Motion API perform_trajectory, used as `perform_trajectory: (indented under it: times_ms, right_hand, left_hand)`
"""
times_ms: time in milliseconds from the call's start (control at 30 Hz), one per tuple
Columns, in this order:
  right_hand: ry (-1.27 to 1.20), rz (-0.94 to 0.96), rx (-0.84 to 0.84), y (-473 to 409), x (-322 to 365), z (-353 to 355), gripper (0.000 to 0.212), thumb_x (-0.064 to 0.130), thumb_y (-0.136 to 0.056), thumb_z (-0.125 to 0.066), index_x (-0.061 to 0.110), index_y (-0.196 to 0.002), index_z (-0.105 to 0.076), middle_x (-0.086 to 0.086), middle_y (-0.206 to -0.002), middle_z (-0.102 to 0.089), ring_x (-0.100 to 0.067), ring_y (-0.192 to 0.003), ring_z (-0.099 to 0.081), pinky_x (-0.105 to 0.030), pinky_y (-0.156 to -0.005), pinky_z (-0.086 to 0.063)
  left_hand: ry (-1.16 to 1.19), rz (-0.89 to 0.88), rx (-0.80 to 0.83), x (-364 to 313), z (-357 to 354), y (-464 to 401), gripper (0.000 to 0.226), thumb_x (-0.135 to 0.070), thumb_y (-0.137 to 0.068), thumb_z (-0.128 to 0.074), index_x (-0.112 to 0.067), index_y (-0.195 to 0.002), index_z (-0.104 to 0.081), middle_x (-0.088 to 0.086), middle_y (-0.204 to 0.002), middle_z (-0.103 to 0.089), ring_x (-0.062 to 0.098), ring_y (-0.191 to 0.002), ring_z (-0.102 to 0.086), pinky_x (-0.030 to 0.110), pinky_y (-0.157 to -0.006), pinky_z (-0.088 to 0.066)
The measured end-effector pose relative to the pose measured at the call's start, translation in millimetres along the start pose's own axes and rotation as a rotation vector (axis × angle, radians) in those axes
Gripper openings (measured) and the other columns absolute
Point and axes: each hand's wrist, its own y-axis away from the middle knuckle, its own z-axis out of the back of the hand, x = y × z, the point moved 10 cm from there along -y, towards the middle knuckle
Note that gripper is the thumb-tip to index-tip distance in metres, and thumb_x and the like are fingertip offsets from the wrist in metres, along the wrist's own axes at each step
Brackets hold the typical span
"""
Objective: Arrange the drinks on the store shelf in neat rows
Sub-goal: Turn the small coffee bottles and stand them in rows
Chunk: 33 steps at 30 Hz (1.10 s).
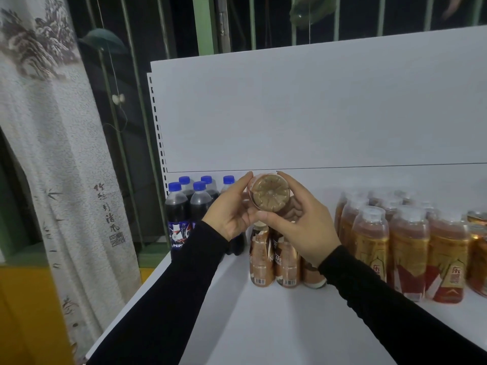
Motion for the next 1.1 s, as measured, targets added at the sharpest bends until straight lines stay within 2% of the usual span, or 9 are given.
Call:
perform_trajectory:
  times_ms: [100,200,467,567,700,800,867,967,1100]
  right_hand:
    - [0.026,0.005,-0.013,-2,-1,0,0.077,0.042,-0.073,-0.082,0.036,-0.142,-0.047,0.008,-0.103,-0.071,-0.007,-0.09,-0.068,-0.023,-0.081,-0.057]
    - [0.036,0.001,-0.012,-2,-3,-2,0.077,0.045,-0.071,-0.08,0.038,-0.141,-0.047,0.007,-0.102,-0.071,-0.007,-0.088,-0.068,-0.024,-0.08,-0.057]
    - [0.044,0.0,-0.012,-2,-5,-1,0.077,0.047,-0.071,-0.08,0.04,-0.139,-0.046,0.004,-0.102,-0.071,-0.008,-0.087,-0.067,-0.022,-0.078,-0.057]
    - [0.031,-0.009,0.004,1,-5,-2,0.08,0.057,-0.064,-0.076,0.045,-0.136,-0.044,0.006,-0.1,-0.071,-0.007,-0.085,-0.068,-0.023,-0.078,-0.057]
    - [-0.031,-0.059,0.053,5,-9,-3,0.078,0.064,-0.064,-0.067,0.047,-0.135,-0.038,0.008,-0.098,-0.072,-0.004,-0.09,-0.07,-0.021,-0.079,-0.056]
    - [-0.017,-0.126,0.089,6,-16,-1,0.072,0.069,-0.073,-0.046,0.041,-0.138,-0.037,0.03,-0.087,-0.067,0.015,-0.091,-0.063,-0.013,-0.078,-0.051]
    - [0.002,-0.182,0.124,7,-24,-1,0.073,0.073,-0.073,-0.043,0.04,-0.138,-0.04,0.034,-0.084,-0.068,0.013,-0.091,-0.064,-0.02,-0.086,-0.051]
    - [0.043,-0.217,0.179,6,-33,-2,0.049,0.069,-0.072,-0.056,0.043,-0.114,-0.054,0.023,-0.096,-0.072,0.002,-0.094,-0.068,-0.028,-0.09,-0.054]
    - [0.046,-0.216,0.184,8,-41,2,0.045,0.052,-0.072,-0.073,0.047,-0.11,-0.051,0.026,-0.1,-0.07,0.007,-0.098,-0.064,-0.012,-0.083,-0.049]
  left_hand:
    - [0.036,0.035,0.033,5,-2,0,0.035,-0.032,-0.099,-0.06,0.0,-0.111,-0.066,0.017,-0.088,-0.073,0.025,-0.07,-0.074,0.033,-0.055,-0.061]
    - [0.048,0.049,0.055,6,-2,1,0.033,-0.031,-0.101,-0.057,0.0,-0.102,-0.067,0.017,-0.082,-0.074,0.024,-0.066,-0.074,0.031,-0.052,-0.06]
    - [0.064,0.046,0.027,10,4,-6,0.04,-0.032,-0.097,-0.064,0.001,-0.12,-0.063,0.018,-0.095,-0.072,0.026,-0.075,-0.074,0.035,-0.056,-0.062]
    - [0.058,0.045,0.022,10,5,-8,0.047,-0.032,-0.096,-0.065,0.002,-0.127,-0.06,0.02,-0.107,-0.069,0.028,-0.079,-0.074,0.038,-0.063,-0.063]
    - [-0.002,0.011,0.017,3,4,-5,0.035,-0.028,-0.095,-0.065,-0.002,-0.118,-0.061,0.017,-0.086,-0.072,0.026,-0.069,-0.074,0.036,-0.056,-0.062]
    - [-0.121,-0.107,0.049,-9,2,-7,0.039,-0.027,-0.092,-0.07,-0.006,-0.124,-0.063,0.017,-0.108,-0.072,0.03,-0.091,-0.073,0.039,-0.068,-0.061]
    - [-0.223,-0.234,0.1,-19,-5,-5,0.041,-0.024,-0.091,-0.07,-0.016,-0.13,-0.061,0.014,-0.118,-0.07,0.031,-0.105,-0.07,0.044,-0.082,-0.058]
    - [-0.354,-0.365,0.163,-27,-18,8,0.053,-0.012,-0.092,-0.068,-0.028,-0.14,-0.053,0.01,-0.104,-0.074,0.025,-0.094,-0.071,0.04,-0.08,-0.056]
    - [-0.454,-0.507,0.23,-38,-33,27,0.052,-0.007,-0.092,-0.068,-0.027,-0.137,-0.055,0.005,-0.106,-0.075,0.021,-0.099,-0.071,0.04,-0.091,-0.055]
